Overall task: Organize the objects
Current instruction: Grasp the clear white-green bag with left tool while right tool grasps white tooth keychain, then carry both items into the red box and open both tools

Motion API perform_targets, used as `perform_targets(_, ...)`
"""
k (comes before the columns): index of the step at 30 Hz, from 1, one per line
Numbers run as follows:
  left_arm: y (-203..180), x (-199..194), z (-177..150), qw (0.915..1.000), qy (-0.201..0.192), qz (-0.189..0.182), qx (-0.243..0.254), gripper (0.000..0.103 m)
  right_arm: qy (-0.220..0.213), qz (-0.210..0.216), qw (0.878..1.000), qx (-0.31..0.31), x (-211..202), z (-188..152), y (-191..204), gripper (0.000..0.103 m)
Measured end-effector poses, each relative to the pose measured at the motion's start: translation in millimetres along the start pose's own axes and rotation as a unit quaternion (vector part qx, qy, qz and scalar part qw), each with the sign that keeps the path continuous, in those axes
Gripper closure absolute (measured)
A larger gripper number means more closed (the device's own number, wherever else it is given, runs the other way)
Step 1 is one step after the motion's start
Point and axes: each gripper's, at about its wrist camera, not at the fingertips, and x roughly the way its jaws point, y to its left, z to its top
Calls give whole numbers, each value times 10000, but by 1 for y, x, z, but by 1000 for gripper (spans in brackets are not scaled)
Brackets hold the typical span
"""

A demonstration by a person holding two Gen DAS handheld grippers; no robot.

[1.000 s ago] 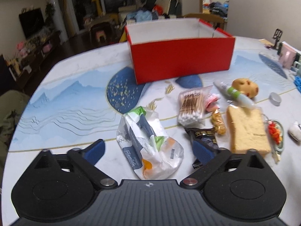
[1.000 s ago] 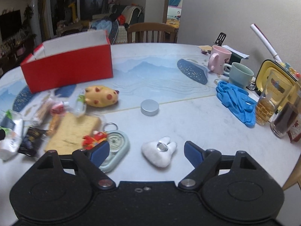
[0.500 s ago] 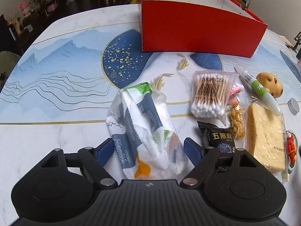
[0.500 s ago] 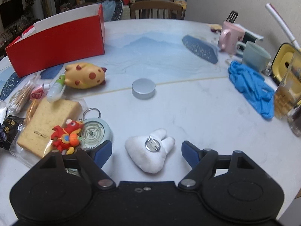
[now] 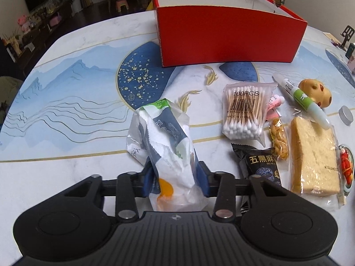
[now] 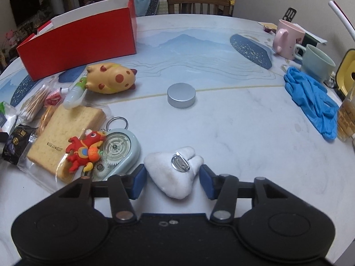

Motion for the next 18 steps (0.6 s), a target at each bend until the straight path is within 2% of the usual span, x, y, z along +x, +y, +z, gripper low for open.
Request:
perform_targets(8,2,-19,-1,9998,-147,44,121,70,-329,140,9985,-412,-23,21,11,56)
perform_targets(14,2,-32,9,9997,-198,2,124,70,-304,609,9966,-460,-33,54,23,56)
perform_targets(18,0,-43,22,9994,-288,-16,174,70,-451,876,9933,-606,-40,84,36,56)
